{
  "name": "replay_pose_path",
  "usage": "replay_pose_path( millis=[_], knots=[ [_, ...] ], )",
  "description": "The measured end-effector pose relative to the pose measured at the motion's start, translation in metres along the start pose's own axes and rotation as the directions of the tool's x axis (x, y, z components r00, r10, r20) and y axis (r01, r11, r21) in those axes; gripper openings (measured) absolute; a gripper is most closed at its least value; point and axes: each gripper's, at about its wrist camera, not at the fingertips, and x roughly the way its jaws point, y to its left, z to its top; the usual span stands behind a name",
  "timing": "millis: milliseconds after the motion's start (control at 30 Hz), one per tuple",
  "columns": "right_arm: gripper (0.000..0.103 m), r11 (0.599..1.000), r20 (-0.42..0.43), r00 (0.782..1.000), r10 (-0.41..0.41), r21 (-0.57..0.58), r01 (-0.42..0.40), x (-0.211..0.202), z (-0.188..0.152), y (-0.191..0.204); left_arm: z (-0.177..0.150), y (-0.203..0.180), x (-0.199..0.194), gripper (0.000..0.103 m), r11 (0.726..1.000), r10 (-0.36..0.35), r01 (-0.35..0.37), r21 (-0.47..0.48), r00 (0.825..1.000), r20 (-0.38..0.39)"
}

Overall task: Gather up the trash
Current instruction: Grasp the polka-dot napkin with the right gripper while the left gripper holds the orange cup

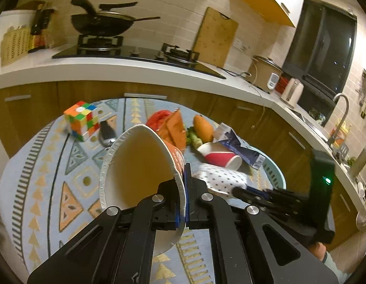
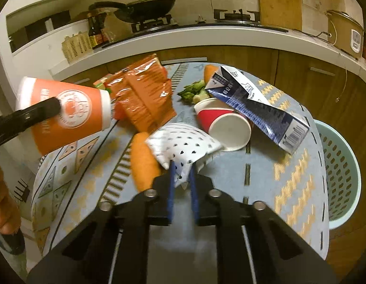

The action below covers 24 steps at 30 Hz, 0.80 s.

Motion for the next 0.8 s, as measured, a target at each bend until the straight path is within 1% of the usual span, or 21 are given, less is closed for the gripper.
replay_pose_path(
  millis=[100, 233, 300, 433, 467, 533, 600, 633, 667, 733, 800],
  knots=[
    [0.005, 1.0, 0.017, 1.0, -0.016, -0.007, 0.016, -0.01, -0.005, 0.005, -0.002, 0.003, -0.003, 0.001, 1.0, 0.003, -0.003, -0.011, 1.0, 0.008],
    [0.005, 1.0, 0.031, 0.999, -0.03, -0.002, 0.03, -0.026, -0.009, 0.008, -0.004, 0.0, -0.006, 0.001, 1.0, 0.009, -0.009, 0.001, 1.0, 0.021],
    [0.005, 0.999, 0.013, 0.999, -0.032, 0.005, 0.032, -0.03, -0.013, 0.009, -0.007, -0.003, -0.007, 0.001, 1.0, 0.013, -0.013, 0.016, 1.0, 0.023],
    [0.008, 0.999, -0.075, 0.997, -0.004, 0.032, 0.006, -0.027, -0.025, 0.004, -0.011, -0.006, -0.005, 0.001, 1.0, 0.002, -0.003, 0.02, 1.0, 0.013],
    [0.01, 0.999, -0.085, 0.996, 0.001, 0.038, 0.002, -0.028, -0.029, 0.002, -0.011, -0.006, -0.004, 0.001, 1.0, 0.001, -0.001, 0.02, 1.0, 0.012],
    [0.022, 0.998, -0.1, 0.995, -0.001, 0.055, 0.006, -0.029, -0.035, -0.004, -0.013, -0.006, -0.004, 0.001, 1.0, 0.001, -0.001, 0.019, 1.0, 0.011],
    [0.055, 0.998, -0.094, 0.995, -0.028, 0.06, 0.034, -0.033, -0.038, -0.012, -0.013, -0.005, -0.004, 0.001, 1.0, -0.002, 0.002, 0.014, 1.0, 0.013],
    [0.057, 0.997, -0.08, 0.996, -0.047, 0.063, 0.052, -0.036, -0.038, -0.015, -0.013, -0.005, -0.004, 0.001, 1.0, -0.003, 0.003, 0.012, 1.0, 0.014],
    [0.058, 0.996, -0.071, 0.996, -0.055, 0.065, 0.059, -0.038, -0.037, -0.018, -0.013, -0.004, -0.004, 0.001, 1.0, -0.003, 0.003, 0.01, 1.0, 0.014],
    [0.058, 0.996, -0.058, 0.997, -0.056, 0.067, 0.06, -0.04, -0.032, -0.021, -0.014, -0.004, -0.004, 0.001, 1.0, -0.003, 0.003, 0.006, 1.0, 0.016],
    [0.06, 0.996, -0.046, 0.996, -0.071, 0.054, 0.074, -0.04, -0.027, -0.022, -0.014, -0.005, -0.004, 0.001, 1.0, -0.004, 0.004, 0.007, 1.0, 0.018]
  ],
)
